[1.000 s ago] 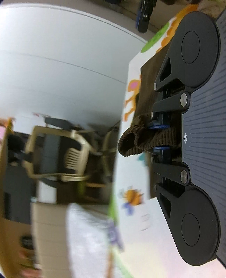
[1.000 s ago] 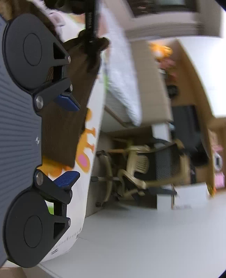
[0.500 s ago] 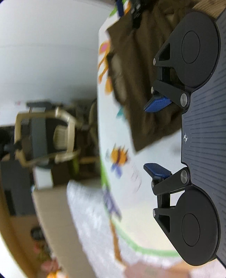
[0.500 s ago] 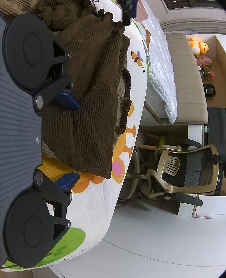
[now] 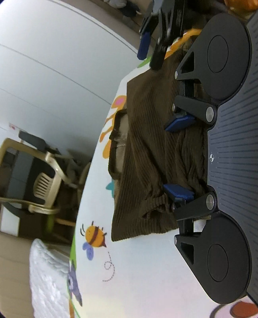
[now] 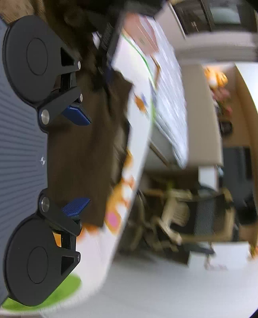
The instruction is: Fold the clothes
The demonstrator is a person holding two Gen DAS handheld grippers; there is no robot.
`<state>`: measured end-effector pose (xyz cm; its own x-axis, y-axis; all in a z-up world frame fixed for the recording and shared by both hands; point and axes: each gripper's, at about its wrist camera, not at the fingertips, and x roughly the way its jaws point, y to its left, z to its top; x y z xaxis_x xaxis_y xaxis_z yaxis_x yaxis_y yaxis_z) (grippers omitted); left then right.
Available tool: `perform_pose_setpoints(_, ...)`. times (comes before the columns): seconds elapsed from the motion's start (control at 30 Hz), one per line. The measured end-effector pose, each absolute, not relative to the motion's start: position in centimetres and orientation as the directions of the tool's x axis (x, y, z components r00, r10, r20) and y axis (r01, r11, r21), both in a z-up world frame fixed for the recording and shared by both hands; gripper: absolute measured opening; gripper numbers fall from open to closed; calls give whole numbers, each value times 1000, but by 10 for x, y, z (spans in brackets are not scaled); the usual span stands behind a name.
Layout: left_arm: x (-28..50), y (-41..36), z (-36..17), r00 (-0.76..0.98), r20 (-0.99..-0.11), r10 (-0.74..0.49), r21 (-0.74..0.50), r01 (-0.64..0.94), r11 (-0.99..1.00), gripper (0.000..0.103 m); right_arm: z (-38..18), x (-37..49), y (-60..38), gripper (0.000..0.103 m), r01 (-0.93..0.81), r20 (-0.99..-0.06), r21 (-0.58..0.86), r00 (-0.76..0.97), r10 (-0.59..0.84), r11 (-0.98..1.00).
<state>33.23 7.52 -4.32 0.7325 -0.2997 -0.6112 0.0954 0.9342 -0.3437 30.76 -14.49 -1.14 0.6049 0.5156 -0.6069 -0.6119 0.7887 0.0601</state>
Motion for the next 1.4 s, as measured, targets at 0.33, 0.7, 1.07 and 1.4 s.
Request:
perform_pose_setpoints(0.33,331,120,-20,749,-604,-271,-405,4,914,87,9,365,-205,68,-450,-598,308,594,538,838)
perform_pose_setpoints(0.7,388,144,-48,721,-631,-286,-505,-102,857,73,-41,438,-201,57,-289,-617,536,507,602,793)
perform_pose_setpoints(1.07,378,117,-34,734,-608,-302,-443,1,896,14,33,370,-210,12,-426,-527,480,559,640,767)
perform_pose_setpoints(1.4,217,108,20,775,-510,-373,-362,201,911,15,42,216,-238,13,-562,-557,320,540,631,763)
